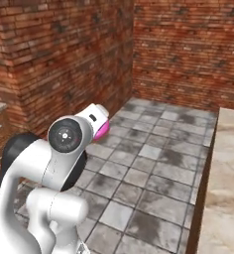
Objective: Take the cupcake and donut from the fridge and place them on the empty tray on the dining counter.
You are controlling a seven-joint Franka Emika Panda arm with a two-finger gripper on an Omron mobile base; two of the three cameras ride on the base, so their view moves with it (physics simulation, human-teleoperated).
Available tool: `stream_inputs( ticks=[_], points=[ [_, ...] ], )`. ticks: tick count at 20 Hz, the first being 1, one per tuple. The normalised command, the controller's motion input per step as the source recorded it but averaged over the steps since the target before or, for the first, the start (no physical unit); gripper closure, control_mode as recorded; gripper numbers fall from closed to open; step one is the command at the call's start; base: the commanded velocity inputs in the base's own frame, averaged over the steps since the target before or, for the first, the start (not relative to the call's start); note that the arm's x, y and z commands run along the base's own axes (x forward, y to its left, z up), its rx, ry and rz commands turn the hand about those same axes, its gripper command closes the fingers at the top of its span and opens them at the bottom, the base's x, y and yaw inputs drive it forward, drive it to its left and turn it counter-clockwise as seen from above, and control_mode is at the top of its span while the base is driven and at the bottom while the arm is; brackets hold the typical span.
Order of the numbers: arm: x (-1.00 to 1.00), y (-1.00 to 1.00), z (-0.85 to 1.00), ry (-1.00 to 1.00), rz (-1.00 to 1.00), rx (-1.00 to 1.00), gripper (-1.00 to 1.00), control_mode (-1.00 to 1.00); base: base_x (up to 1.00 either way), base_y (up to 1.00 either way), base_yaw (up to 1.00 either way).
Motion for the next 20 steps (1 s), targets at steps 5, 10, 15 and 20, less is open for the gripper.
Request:
stream_inputs(
  ticks=[5,10,15,20],
  points=[
    [0.0,0.0,0.0,0.0,0.0,0.0,1.0,1.0,1.0,0.0,-0.1],
    [0.0,0.0,0.0,0.0,0.0,0.0,1.0,1.0,1.0,0.0,-0.11],
    [0.0,0.0,0.0,0.0,0.0,0.0,1.0,1.0,1.0,-0.1,-0.01],
    [0.0,0.0,0.0,0.0,0.0,0.0,1.0,1.0,1.0,-0.25,0.0]
  ],
)
